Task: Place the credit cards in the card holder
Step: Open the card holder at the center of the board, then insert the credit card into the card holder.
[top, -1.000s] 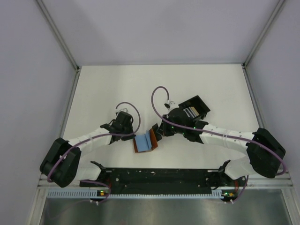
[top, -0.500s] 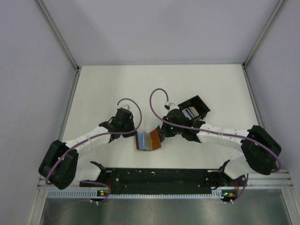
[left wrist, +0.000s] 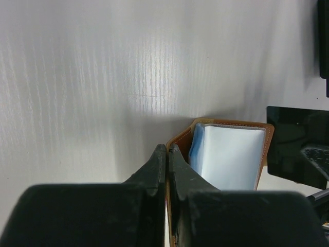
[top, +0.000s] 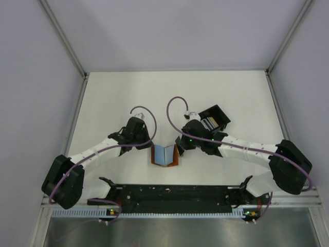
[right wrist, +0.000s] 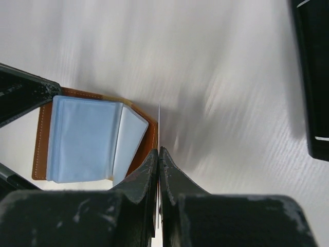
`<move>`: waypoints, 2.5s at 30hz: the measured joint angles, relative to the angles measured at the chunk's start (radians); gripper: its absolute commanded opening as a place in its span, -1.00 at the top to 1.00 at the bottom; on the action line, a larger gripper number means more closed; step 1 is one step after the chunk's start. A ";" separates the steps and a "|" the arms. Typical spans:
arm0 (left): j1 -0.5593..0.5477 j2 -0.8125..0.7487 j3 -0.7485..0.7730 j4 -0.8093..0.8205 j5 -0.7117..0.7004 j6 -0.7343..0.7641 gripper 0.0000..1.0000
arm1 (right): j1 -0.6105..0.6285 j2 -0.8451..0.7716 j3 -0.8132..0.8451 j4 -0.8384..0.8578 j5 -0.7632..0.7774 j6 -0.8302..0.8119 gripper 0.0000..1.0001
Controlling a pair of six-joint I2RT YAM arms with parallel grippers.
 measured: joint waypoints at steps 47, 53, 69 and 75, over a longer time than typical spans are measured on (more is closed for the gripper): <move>-0.003 0.029 -0.168 0.213 -0.071 -0.081 1.00 | -0.031 0.146 -0.246 0.579 -0.283 0.254 1.00; -0.003 0.079 -0.155 0.290 -0.066 -0.037 1.00 | -0.075 0.173 -0.251 0.633 -0.317 0.258 1.00; 0.000 0.136 -0.129 0.346 -0.037 0.012 1.00 | -0.129 0.256 -0.201 0.668 -0.375 0.245 1.00; 0.000 0.138 -0.127 0.349 -0.041 0.005 1.00 | -0.129 0.258 -0.198 0.667 -0.380 0.267 1.00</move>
